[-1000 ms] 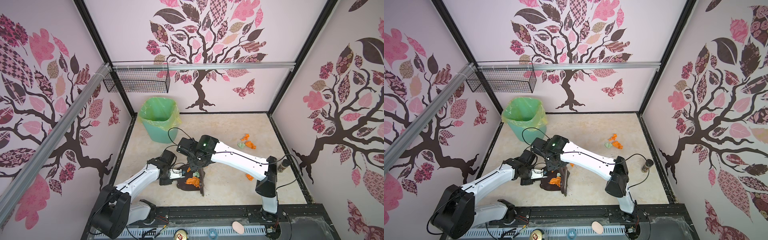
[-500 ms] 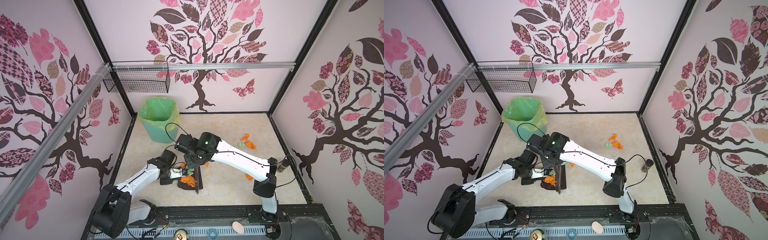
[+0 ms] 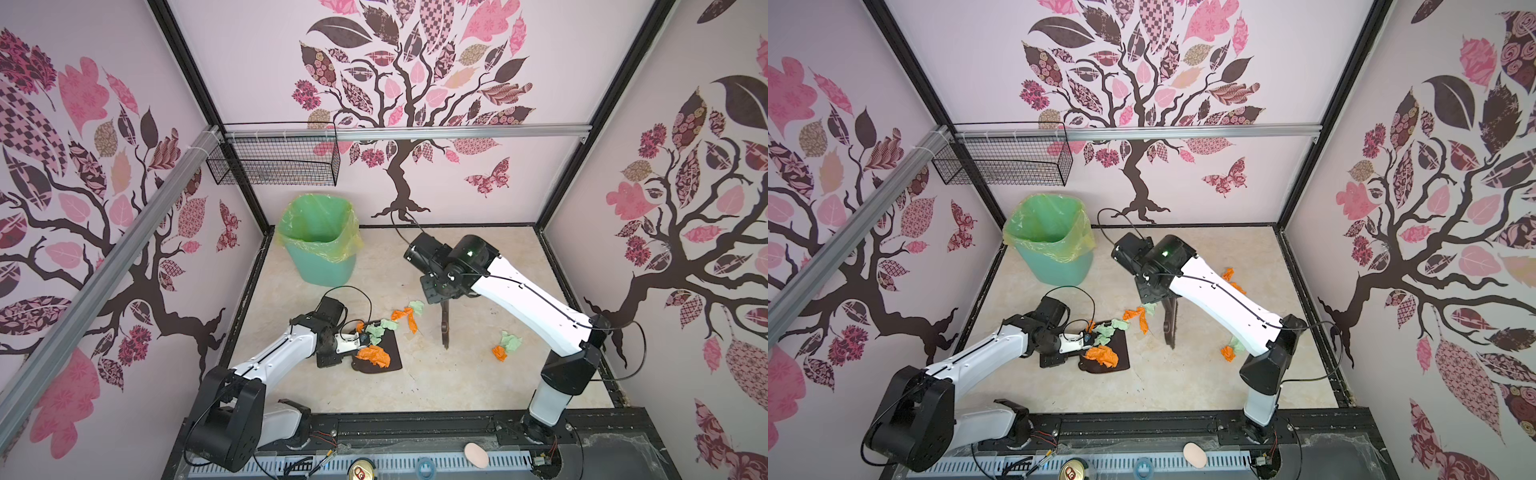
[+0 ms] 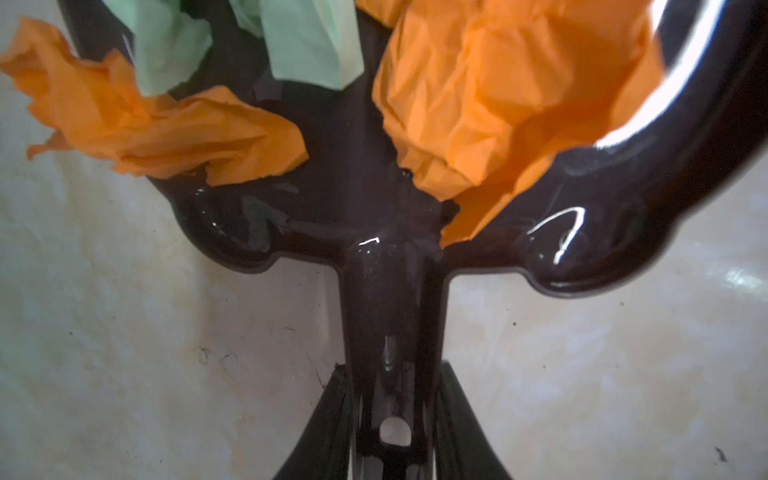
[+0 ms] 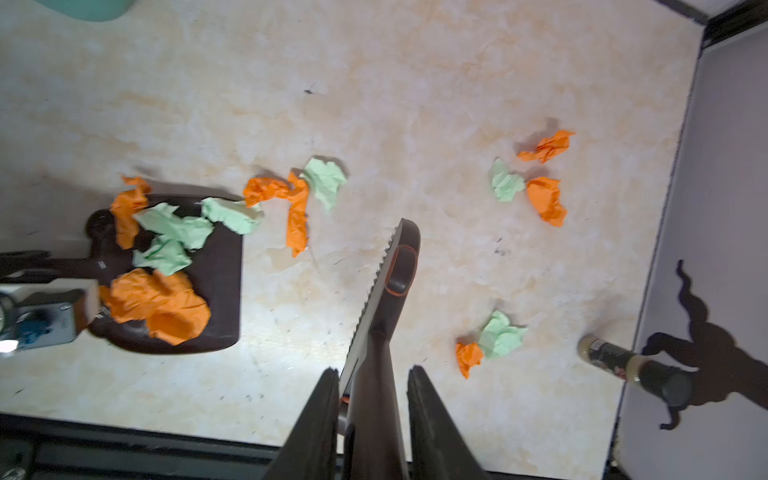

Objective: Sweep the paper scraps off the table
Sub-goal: 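Push the scraps onto the dustpan with the right gripper's brush, then sweep more scraps from farther away onto the dustpan with the right gripper's brush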

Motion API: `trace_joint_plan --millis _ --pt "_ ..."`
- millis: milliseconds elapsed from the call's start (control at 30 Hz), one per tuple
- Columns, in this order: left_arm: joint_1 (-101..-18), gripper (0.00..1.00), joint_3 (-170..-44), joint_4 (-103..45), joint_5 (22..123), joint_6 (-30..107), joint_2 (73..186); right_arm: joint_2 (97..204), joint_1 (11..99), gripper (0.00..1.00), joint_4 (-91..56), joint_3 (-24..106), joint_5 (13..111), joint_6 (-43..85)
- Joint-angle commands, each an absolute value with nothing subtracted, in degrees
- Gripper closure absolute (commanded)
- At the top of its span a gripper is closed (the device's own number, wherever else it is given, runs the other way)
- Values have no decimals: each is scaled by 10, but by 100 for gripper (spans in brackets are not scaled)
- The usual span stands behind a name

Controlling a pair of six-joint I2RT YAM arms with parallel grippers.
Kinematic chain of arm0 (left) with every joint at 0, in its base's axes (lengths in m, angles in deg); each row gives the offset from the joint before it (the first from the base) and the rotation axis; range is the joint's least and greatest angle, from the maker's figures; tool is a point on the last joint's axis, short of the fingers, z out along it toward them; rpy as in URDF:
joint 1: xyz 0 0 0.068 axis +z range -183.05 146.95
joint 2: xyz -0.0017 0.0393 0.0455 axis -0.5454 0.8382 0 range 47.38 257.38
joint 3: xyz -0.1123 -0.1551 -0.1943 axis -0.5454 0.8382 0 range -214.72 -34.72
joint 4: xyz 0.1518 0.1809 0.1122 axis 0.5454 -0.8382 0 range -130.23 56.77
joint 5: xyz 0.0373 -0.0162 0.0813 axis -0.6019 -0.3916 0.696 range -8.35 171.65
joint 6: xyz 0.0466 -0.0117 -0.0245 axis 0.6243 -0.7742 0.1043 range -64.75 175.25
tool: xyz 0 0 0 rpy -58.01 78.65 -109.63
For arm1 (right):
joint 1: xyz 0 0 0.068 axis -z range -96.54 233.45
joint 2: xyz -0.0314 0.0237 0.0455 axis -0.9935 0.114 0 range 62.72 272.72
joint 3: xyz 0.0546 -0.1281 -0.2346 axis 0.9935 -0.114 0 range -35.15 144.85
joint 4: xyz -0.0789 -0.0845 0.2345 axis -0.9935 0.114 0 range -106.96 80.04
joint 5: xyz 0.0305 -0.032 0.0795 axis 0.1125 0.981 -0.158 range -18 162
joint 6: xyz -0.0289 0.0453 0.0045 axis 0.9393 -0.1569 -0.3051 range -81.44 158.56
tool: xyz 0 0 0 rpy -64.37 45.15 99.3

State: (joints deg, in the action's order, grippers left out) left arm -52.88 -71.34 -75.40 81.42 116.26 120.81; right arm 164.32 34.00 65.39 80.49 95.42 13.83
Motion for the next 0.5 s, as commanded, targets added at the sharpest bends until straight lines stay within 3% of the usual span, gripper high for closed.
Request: trace_joint_plan --millis 0,167,467 --pt "-521 81 -734 -747 816 1160 1223 1678 350 100 628 821 1004 310" --pt "-514 81 -744 -735 818 1158 1251 1758 367 100 580 891 978 438" --pt "-511 81 -780 -741 816 1160 1272 1845 388 100 552 942 899 477"
